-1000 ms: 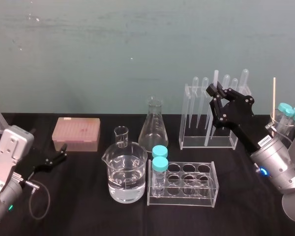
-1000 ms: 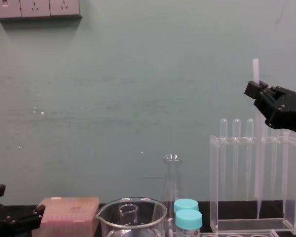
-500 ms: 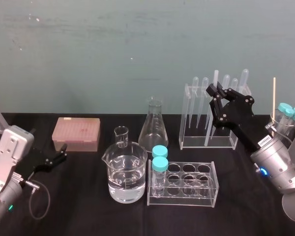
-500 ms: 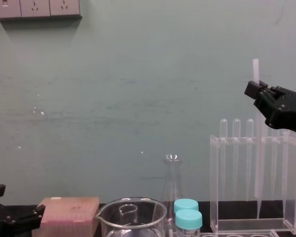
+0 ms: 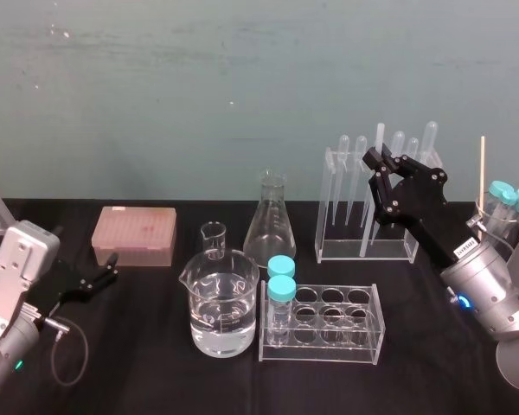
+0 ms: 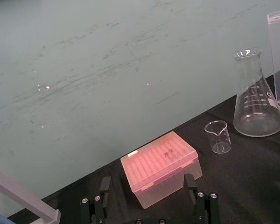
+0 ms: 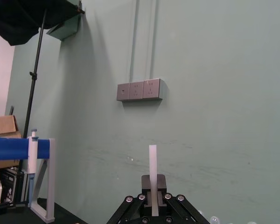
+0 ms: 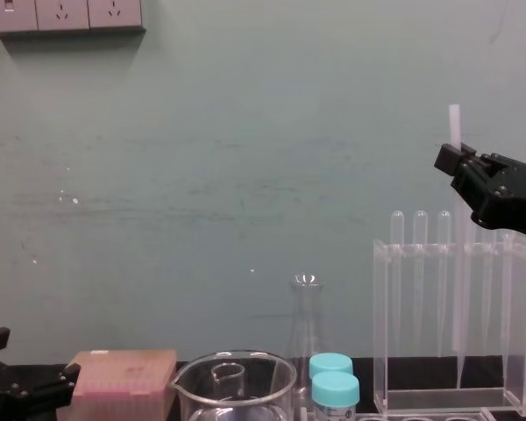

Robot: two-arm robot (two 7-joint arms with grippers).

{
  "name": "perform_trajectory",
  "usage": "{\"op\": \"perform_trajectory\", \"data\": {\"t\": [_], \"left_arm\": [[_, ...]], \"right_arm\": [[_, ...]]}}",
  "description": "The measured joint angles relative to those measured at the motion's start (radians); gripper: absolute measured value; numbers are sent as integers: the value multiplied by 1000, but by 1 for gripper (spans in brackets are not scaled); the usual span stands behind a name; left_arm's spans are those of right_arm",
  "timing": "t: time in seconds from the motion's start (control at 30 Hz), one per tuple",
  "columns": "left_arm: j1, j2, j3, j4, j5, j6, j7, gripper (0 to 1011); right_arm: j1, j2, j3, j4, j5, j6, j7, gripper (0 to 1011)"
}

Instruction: Pick up the stirring rod with one hand, then place it down.

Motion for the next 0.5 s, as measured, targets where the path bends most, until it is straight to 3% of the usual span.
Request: {"op": "perform_trajectory", "data": {"t": [0.5], "left_arm": [[0, 0, 0, 0, 0, 0, 0, 1000]], "right_arm": [[0, 0, 0, 0, 0, 0, 0, 64]]}}
